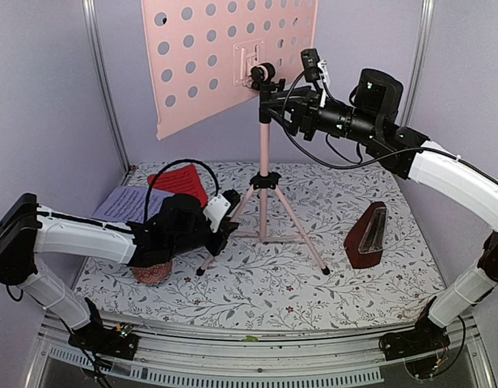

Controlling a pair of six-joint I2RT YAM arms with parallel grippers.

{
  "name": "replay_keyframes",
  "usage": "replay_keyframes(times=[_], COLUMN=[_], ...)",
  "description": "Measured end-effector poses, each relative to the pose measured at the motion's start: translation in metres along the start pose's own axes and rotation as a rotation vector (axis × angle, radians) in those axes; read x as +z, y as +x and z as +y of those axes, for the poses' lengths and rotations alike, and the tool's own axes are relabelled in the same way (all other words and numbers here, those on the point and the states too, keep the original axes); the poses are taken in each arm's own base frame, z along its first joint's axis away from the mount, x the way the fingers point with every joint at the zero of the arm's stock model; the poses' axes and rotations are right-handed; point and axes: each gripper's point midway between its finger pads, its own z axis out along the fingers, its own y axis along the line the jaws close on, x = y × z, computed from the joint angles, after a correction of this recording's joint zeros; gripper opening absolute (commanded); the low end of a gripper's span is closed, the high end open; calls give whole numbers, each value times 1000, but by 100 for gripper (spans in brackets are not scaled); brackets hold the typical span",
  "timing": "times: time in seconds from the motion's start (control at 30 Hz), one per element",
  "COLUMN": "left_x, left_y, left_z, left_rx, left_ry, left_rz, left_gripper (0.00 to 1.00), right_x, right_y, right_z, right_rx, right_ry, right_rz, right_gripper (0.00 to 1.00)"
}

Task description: Set up the instrument practice props

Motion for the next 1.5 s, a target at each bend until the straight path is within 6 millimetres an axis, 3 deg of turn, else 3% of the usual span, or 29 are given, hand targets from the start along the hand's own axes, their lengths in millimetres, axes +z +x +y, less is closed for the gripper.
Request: replay_keyframes(times=[0.27,0.5,0.6,0.97,1.17,1.33,1.5], left_x=[0,0,0,0,0,0,0], left_y=[4,4,4,4,4,4,3], left_z=[-1,3,3,3,3,3,3], left_rx=[12,-2,-3,-3,-4,-5,-8], left_ry=[6,-2,-1,4,7,10,16], left_rz=[16,16,16,16,16,16,22], left_gripper=[0,0,0,0,0,1,21], right_x=[-9,-52,-60,-59,-60,-64,-74], right_y=[4,-49,-53,26,53,81,142], right_z=[-3,1,-2,-19,-20,-48,-57], right_rx=[-31,-133,-153,-188,-194,-129,4], right_ry=[38,121,149,184,161,171,195], right_rz=[-29,-175,-187,16,77,133,238], right_gripper=[76,84,85,86,82,80,79])
